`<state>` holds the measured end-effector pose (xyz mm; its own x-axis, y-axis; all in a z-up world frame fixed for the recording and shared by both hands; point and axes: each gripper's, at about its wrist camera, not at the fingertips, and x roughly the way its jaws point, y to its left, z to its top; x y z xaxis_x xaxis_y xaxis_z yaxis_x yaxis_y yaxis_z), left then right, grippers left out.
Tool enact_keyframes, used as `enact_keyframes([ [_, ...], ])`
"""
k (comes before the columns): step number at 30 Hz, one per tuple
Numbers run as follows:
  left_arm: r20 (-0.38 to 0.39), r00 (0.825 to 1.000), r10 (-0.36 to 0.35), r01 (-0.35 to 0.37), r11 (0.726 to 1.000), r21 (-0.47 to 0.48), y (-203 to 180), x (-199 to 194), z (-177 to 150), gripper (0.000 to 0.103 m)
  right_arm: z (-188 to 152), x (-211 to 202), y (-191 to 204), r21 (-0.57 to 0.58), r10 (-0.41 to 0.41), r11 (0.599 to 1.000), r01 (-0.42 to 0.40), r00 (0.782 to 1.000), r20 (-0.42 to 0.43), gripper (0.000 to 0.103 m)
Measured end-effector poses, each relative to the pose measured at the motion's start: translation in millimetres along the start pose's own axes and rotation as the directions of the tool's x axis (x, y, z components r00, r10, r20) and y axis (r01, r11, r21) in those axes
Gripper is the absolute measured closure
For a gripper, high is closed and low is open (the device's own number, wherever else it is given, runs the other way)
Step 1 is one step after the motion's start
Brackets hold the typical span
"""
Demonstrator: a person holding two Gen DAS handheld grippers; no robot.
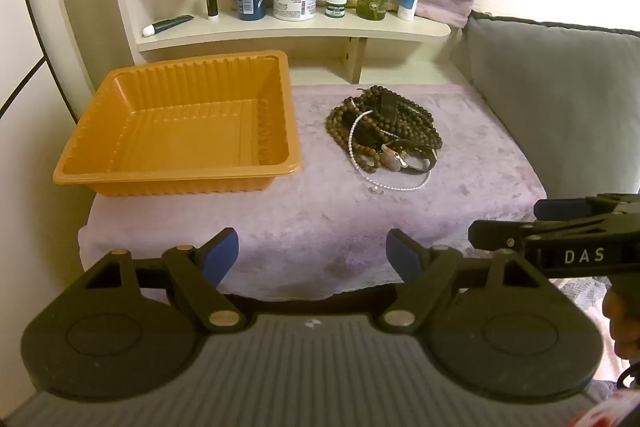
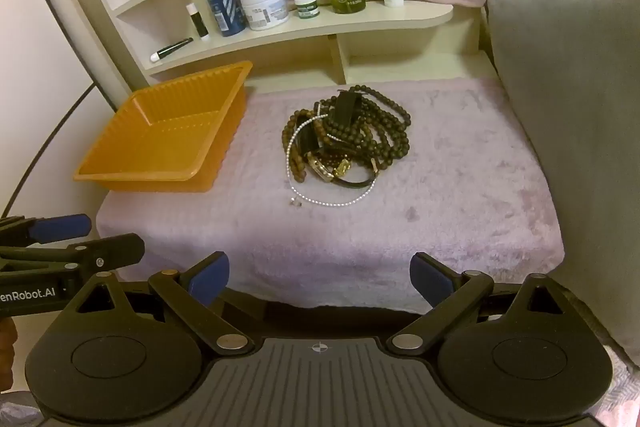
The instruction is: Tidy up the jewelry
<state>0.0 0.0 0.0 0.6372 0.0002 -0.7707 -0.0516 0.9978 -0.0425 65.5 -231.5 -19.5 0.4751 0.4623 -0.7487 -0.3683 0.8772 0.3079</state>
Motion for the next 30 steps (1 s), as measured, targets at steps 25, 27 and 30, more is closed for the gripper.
enact_keyframes([
  [25,-0.002,1.0,-0.005,0.005,1.0,-0.004,0.1,-0.2,0.2,0.023,1.5,0.9,1.4,-0.002,-0.002,1.0,0.002,1.0,-0.001,0.006],
  [27,-0.001,1.0,-0.005,0.005,1.0,-0.003,-0.1,-0.5,0.1,0.023,1.5,0.9,1.5,-0.002,-0.003,1.0,0.003,1.0,-0.002,0.006],
  [30,-0.001,1.0,-0.006,0.006,1.0,-0.002,-0.6,-0.3,0.2,0.023,1.5,0.9,1.7,-0.002,-0.003,1.0,0.003,1.0,-0.002,0.006],
])
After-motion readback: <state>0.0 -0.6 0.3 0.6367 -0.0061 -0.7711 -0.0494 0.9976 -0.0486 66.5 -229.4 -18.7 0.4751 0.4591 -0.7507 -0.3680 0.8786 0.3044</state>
